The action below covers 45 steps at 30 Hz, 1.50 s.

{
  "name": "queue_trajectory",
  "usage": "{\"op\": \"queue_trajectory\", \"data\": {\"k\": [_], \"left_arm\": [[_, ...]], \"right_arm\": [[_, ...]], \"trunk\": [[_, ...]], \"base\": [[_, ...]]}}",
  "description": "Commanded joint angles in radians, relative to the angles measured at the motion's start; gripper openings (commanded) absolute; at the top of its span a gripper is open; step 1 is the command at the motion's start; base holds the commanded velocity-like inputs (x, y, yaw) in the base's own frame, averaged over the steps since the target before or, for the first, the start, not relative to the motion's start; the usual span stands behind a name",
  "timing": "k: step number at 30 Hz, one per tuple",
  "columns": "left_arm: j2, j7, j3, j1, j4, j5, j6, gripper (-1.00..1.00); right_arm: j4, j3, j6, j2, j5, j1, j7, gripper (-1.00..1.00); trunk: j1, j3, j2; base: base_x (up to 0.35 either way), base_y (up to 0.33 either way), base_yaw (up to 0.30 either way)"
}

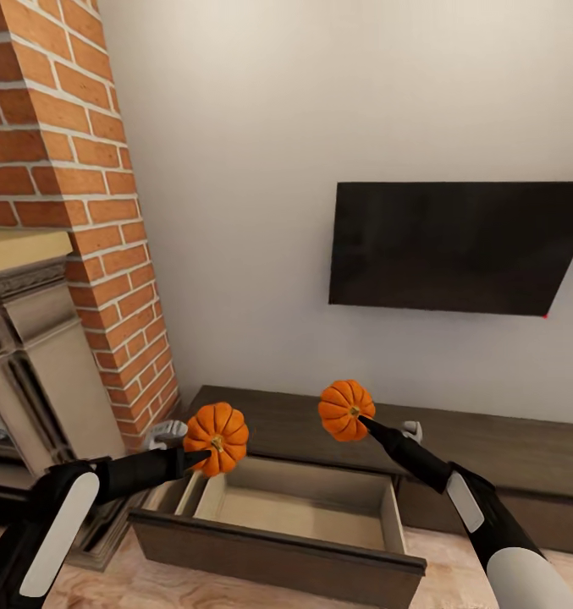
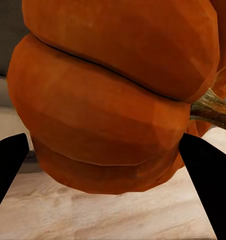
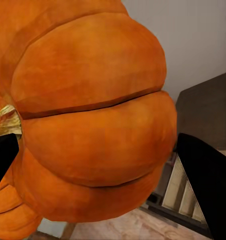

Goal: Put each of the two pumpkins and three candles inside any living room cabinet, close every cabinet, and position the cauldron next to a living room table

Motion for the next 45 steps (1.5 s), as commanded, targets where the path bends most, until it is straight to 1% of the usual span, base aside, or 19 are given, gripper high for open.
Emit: {"op": "queue_trajectory", "data": {"k": [1, 5, 12, 27, 33, 36, 37, 38, 39, 41, 42, 43, 45], "left_arm": [[0.0, -0.009, 0.002, -0.001, -0.001, -0.001, 0.005, -1.0], [0.0, -0.009, 0.002, -0.001, -0.001, -0.001, 0.005, -1.0], [0.0, -0.01, 0.002, -0.001, -0.001, -0.001, 0.005, -1.0], [0.001, -0.01, 0.002, -0.001, -0.001, -0.001, 0.005, -1.0], [0.001, -0.01, 0.002, -0.001, 0.0, -0.001, 0.005, -1.0], [0.001, -0.009, 0.002, -0.001, 0.001, -0.001, 0.005, -1.0], [0.001, -0.009, 0.002, -0.001, 0.001, -0.001, 0.005, -1.0], [0.001, -0.007, 0.002, -0.001, 0.001, -0.002, 0.005, -1.0], [0.0, -0.005, 0.001, -0.001, 0.001, -0.002, 0.005, -1.0], [-0.003, 0.01, 0.0, -0.001, 0.003, -0.006, 0.004, -1.0], [-0.005, 0.018, -0.001, 0.0, 0.003, -0.007, 0.004, -1.0], [-0.006, 0.022, -0.001, 0.0, 0.003, -0.007, 0.003, -1.0], [-0.007, 0.048, -0.002, 0.001, 0.005, -0.008, 0.002, -1.0]], "right_arm": [[0.0, -0.002, 0.011, 0.0, -0.011, -0.001, 0.001, -1.0], [0.0, -0.002, 0.011, 0.0, -0.011, -0.001, 0.001, -1.0], [0.0, -0.002, 0.011, 0.0, -0.013, -0.001, -0.033, -1.0], [0.0, -0.002, 0.011, 0.0, -0.012, -0.001, -0.038, -1.0], [0.0, -0.001, 0.01, 0.002, -0.013, -0.001, -0.038, -1.0], [-0.001, 0.0, 0.008, 0.008, -0.013, -0.001, -0.04, -1.0], [-0.001, 0.002, 0.008, 0.015, -0.012, -0.001, -0.048, -1.0], [-0.002, 0.005, 0.009, 0.023, -0.008, -0.001, -0.072, -1.0], [-0.002, 0.008, 0.01, 0.034, -0.004, -0.001, -0.114, -1.0], [-0.003, 0.025, 0.013, 0.058, 0.0, -0.001, -0.237, -1.0], [-0.002, 0.041, 0.014, 0.066, 0.001, -0.001, -0.296, -1.0], [-0.002, 0.051, 0.015, 0.068, 0.002, -0.001, -0.324, -1.0], [-0.003, 0.102, 0.016, 0.074, 0.003, -0.001, -0.426, -1.0]], "trunk": [[0.0, 0.0, -0.001], [0.0, 0.004, -0.001], [0.0, 0.011, -0.001], [0.0, 0.027, -0.001], [0.0, 0.029, -0.001], [0.0, 0.029, -0.001], [0.0, 0.029, -0.001], [0.0, 0.029, -0.001], [0.0, 0.029, -0.001], [0.0, 0.029, -0.001], [0.0, 0.029, -0.001], [0.0, 0.029, -0.001], [0.0, 0.029, -0.001]], "base": [[0.004, -0.003, -0.232], [0.057, -0.001, -0.232], [0.205, 0.0, -0.231], [0.013, 0.004, -0.226], [0.007, 0.106, -0.062], [0.002, 0.022, -0.01], [0.001, 0.01, -0.005], [0.001, 0.007, -0.003], [0.0, 0.004, -0.002], [0.0, 0.002, -0.001], [0.0, 0.001, 0.0], [0.0, 0.0, 0.0], [0.0, 0.0, 0.0]]}}
